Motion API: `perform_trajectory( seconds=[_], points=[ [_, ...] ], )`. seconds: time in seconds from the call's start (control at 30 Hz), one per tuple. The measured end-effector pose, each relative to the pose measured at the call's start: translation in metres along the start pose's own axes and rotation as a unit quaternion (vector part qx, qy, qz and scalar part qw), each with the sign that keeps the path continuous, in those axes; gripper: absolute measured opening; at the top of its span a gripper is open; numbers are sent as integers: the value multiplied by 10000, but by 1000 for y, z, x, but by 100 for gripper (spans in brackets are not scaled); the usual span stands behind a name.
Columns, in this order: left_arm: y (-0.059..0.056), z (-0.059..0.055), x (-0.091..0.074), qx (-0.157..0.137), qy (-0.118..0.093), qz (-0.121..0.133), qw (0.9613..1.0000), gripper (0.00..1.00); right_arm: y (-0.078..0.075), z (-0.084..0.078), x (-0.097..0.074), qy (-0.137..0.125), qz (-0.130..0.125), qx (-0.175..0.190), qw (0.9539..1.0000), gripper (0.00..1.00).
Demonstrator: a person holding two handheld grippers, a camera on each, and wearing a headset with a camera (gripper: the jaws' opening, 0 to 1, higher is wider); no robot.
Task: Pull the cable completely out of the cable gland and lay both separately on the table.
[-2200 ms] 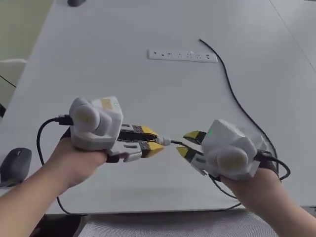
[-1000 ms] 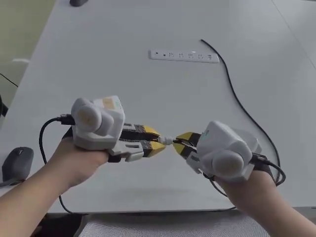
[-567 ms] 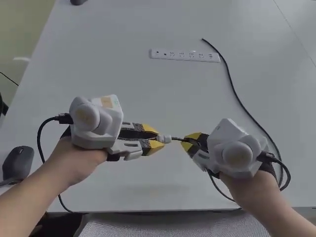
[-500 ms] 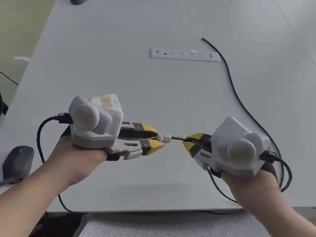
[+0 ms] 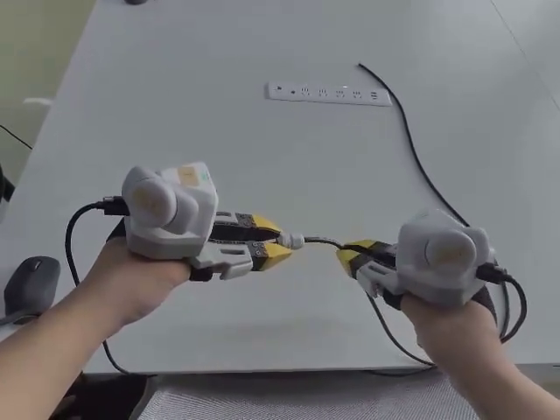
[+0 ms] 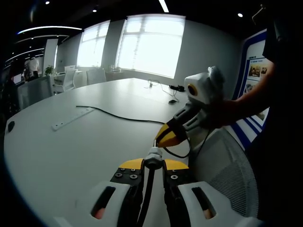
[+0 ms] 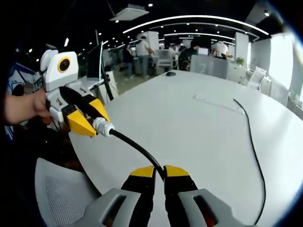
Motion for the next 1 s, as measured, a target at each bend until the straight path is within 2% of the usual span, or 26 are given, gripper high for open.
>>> perform_trajectory(
  seconds=[0.2,0.3,0.33,0.47,0.57,0.7,0.83,0.87,0.9,0.97,1.0],
  points=[
    [0,-1,-1,-12,-13,9,10000,15,-8,-12,1,4,-24,638,9980,1],
    [0,-2,-2,-17,-28,6,10000,15,-11,-18,1,8,-61,997,9950,1],
    [0,-3,-2,-39,-43,2,10000,15,-12,-20,1,-28,-70,1229,9924,1],
    [1,-2,-3,-46,-62,12,10000,15,-19,-25,1,-106,-99,1767,9842,2],
    [0,-2,-3,-29,-55,10,10000,15,-21,-29,2,-93,-113,1939,9809,2],
    [-2,-1,-2,-22,-70,3,10000,15,-20,-29,3,-152,-100,2286,9733,2],
    [-3,0,-2,-6,-84,-9,10000,15,-21,-31,3,-199,-119,2464,9689,2],
    [-3,0,-3,-2,-98,-10,10000,15,-22,-32,2,-181,-171,2455,9691,2],
    [-3,1,-3,-16,-114,-7,9999,15,-26,-33,1,-215,-214,2527,9671,2],
    [-3,1,-5,-19,-136,-5,9999,15,-28,-36,0,-250,-233,2855,9578,2],
    [-3,1,-5,-24,-133,-1,9999,15,-33,-39,0,-259,-268,2948,9548,2]
  ],
)
Point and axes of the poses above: the centre of the closed fingertips' face, and the gripper's own axes: x roughly forward along the fingers, y roughly to its left, z roughly out of its top, the point moved 7 cm from there along -x, roughly backward along the fingers, and after that the axes turned 6 degrees about -x, right-handed, at the moved point
